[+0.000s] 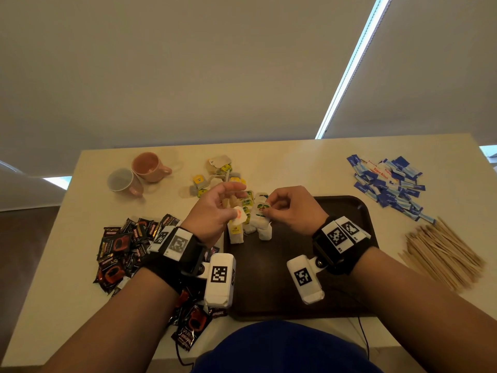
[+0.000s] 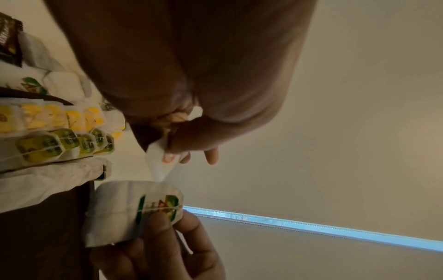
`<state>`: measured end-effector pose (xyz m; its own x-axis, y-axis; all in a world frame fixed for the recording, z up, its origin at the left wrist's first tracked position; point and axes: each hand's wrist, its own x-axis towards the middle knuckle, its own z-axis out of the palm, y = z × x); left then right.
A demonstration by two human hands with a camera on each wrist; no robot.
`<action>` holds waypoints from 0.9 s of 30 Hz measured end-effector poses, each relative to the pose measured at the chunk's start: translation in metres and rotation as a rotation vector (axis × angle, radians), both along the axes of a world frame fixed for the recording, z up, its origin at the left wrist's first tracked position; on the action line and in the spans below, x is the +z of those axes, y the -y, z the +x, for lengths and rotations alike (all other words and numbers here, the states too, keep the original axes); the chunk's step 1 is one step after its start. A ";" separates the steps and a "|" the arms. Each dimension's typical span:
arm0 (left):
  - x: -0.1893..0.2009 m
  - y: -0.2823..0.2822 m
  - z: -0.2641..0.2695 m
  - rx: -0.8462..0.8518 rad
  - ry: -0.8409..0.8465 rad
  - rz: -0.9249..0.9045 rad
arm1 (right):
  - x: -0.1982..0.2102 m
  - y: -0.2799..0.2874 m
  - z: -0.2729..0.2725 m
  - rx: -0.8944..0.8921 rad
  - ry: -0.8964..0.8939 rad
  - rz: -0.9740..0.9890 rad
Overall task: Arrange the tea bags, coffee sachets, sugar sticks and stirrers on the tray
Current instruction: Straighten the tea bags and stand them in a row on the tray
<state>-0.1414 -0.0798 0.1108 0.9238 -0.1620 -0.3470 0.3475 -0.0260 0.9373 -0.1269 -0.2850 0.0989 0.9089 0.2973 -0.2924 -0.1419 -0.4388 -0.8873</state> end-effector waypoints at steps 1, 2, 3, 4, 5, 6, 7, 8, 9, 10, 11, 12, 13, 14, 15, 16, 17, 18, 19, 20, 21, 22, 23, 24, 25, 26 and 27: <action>-0.001 0.000 0.000 0.012 0.016 0.020 | -0.002 0.001 0.001 -0.005 0.000 -0.003; -0.004 -0.001 0.001 0.028 0.033 0.044 | -0.005 0.003 0.002 -0.012 0.001 -0.010; -0.006 -0.002 0.002 0.041 0.050 0.072 | -0.009 0.005 0.004 -0.024 0.004 -0.025; -0.009 -0.003 0.003 0.053 0.063 0.101 | -0.016 0.009 0.005 -0.041 0.010 -0.057; -0.012 -0.005 0.004 0.064 0.065 0.124 | -0.025 0.013 0.006 -0.061 0.017 -0.101; -0.017 -0.007 0.004 0.073 0.059 0.131 | -0.035 0.017 0.007 -0.080 0.018 -0.152; -0.020 -0.008 0.005 0.078 0.047 0.130 | -0.045 0.021 0.008 -0.092 0.004 -0.206; -0.023 -0.008 0.005 0.078 0.032 0.127 | -0.055 0.023 0.007 -0.089 -0.027 -0.258; -0.025 -0.007 0.004 0.077 0.020 0.126 | -0.063 0.023 0.007 -0.072 -0.075 -0.300; -0.027 -0.006 0.005 0.077 0.011 0.124 | -0.071 0.022 0.005 -0.047 -0.129 -0.329; -0.027 -0.005 0.004 0.076 0.002 0.127 | -0.078 0.020 0.004 -0.023 -0.180 -0.347; -0.029 -0.004 0.005 0.070 -0.008 0.134 | -0.085 0.016 0.003 -0.002 -0.224 -0.360; -0.030 -0.003 0.005 0.060 -0.018 0.146 | -0.090 0.012 0.002 0.015 -0.256 -0.372; -0.032 -0.002 0.006 0.047 -0.028 0.157 | -0.096 0.007 0.002 0.032 -0.277 -0.387; -0.033 -0.002 0.007 0.038 -0.038 0.167 | -0.102 0.003 0.003 0.050 -0.293 -0.403; -0.034 -0.002 0.008 0.030 -0.045 0.176 | -0.108 -0.001 0.005 0.067 -0.300 -0.429; -0.035 -0.001 0.009 0.022 -0.049 0.187 | -0.114 -0.004 0.006 0.077 -0.294 -0.465; -0.035 0.000 0.011 0.017 -0.051 0.193 | -0.119 -0.007 0.008 0.073 -0.279 -0.503; -0.034 0.001 0.012 0.014 -0.051 0.196 | -0.125 -0.009 0.009 0.053 -0.261 -0.535; -0.034 0.002 0.013 0.017 -0.050 0.197 | -0.129 -0.010 0.010 0.025 -0.243 -0.556; -0.033 0.003 0.014 0.020 -0.045 0.199 | -0.133 -0.011 0.011 -0.004 -0.226 -0.570; -0.033 0.004 0.015 0.026 -0.040 0.198 | -0.136 -0.012 0.012 -0.026 -0.211 -0.580; -0.033 0.004 0.016 0.029 -0.036 0.198 | -0.138 -0.013 0.012 -0.045 -0.198 -0.586; -0.034 0.005 0.017 0.027 -0.036 0.195 | -0.139 -0.013 0.013 -0.065 -0.184 -0.588; -0.034 0.005 0.017 0.025 -0.042 0.193 | -0.139 -0.014 0.013 -0.088 -0.173 -0.584; -0.035 0.005 0.017 0.029 -0.052 0.186 | -0.139 -0.014 0.014 -0.108 -0.168 -0.572; -0.036 0.005 0.017 0.037 -0.065 0.171 | -0.140 -0.013 0.013 -0.124 -0.168 -0.555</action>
<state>-0.1245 -0.0850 0.0750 0.9026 -0.0614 -0.4261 0.4113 -0.1694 0.8956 -0.1134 -0.2721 -0.0410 0.8547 -0.0464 -0.5170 -0.3404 -0.8020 -0.4909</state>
